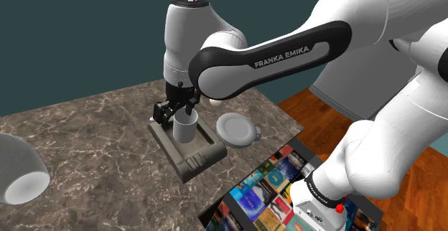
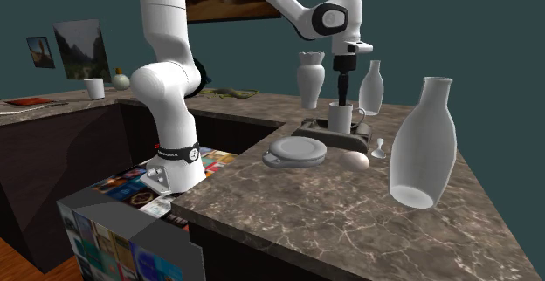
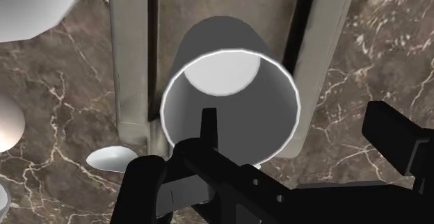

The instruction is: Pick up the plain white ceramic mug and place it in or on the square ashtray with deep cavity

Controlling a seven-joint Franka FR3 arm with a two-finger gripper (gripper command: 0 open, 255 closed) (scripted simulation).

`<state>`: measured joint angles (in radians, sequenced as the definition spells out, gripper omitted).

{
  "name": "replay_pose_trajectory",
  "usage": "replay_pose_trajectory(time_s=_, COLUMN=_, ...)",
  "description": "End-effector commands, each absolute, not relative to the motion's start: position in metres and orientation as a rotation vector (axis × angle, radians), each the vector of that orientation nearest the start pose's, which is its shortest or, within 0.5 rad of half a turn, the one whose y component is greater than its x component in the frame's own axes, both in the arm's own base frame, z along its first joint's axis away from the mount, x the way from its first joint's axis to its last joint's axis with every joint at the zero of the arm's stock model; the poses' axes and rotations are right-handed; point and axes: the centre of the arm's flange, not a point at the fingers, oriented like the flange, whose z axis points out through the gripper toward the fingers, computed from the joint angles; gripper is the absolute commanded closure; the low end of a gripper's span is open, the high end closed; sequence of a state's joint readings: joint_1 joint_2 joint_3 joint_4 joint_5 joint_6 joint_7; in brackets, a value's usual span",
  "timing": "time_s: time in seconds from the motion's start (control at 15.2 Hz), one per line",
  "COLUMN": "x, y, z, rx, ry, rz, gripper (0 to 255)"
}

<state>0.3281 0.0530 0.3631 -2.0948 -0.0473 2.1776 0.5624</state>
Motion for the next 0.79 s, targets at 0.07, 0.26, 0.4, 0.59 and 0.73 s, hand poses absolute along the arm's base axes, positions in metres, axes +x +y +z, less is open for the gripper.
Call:
replay_pose_trajectory(time_s=0.07, x=0.431, y=0.352, z=0.415, rx=-3.129, ry=-0.242, rz=-0.061, gripper=0)
replay_pose_trajectory(time_s=0.26, x=0.429, y=0.352, z=0.451, rx=-3.129, ry=-0.242, rz=-0.061, gripper=0)
replay_pose_trajectory(time_s=0.4, x=0.429, y=0.352, z=0.451, rx=-3.129, ry=-0.242, rz=-0.061, gripper=0)
replay_pose_trajectory(time_s=0.59, x=0.429, y=0.352, z=0.451, rx=-3.129, ry=-0.242, rz=-0.061, gripper=0)
replay_pose_trajectory(time_s=0.73, x=0.429, y=0.352, z=0.451, rx=-3.129, ry=-0.242, rz=-0.061, gripper=0)
